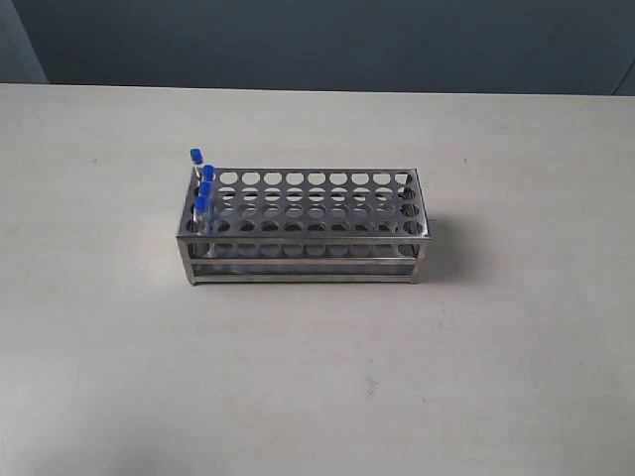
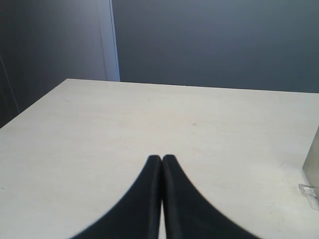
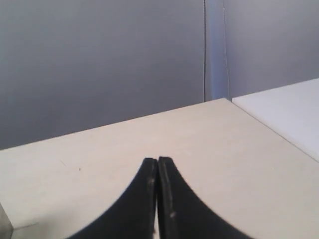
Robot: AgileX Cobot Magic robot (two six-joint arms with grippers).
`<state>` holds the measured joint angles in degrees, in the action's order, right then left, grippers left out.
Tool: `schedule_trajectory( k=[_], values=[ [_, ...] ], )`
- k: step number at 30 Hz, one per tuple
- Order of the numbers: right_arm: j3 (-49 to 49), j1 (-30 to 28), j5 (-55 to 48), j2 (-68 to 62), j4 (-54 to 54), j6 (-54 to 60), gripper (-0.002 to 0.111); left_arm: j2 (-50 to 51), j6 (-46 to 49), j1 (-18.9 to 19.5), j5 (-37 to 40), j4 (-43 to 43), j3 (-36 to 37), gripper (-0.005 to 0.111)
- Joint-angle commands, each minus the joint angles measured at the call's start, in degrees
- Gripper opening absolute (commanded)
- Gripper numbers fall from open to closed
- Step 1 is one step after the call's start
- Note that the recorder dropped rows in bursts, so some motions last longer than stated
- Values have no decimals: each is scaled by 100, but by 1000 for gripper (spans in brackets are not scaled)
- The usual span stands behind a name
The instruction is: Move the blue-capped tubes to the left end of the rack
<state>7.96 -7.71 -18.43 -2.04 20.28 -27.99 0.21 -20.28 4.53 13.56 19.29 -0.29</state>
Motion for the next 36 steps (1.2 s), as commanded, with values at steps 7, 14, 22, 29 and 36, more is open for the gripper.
schedule_trajectory(
  k=[7, 14, 22, 29, 36],
  values=[
    [-750, -23, 11, 150, -1363, 1971, 1, -21, -13, -51, -25, -13, 19, 0],
    [-796, -23, 15, 161, -1398, 2144, 1, -21, -13, -51, -25, -13, 19, 0],
    [-796, -23, 15, 161, -1439, 2350, 1, -21, -13, -51, -25, -13, 19, 0],
    [-796, -23, 15, 161, -1736, 2351, 1, -21, -13, -51, -25, -13, 19, 0],
    [-796, -23, 15, 161, -1745, 2351, 1, -21, -13, -51, -25, -13, 19, 0]
  ],
)
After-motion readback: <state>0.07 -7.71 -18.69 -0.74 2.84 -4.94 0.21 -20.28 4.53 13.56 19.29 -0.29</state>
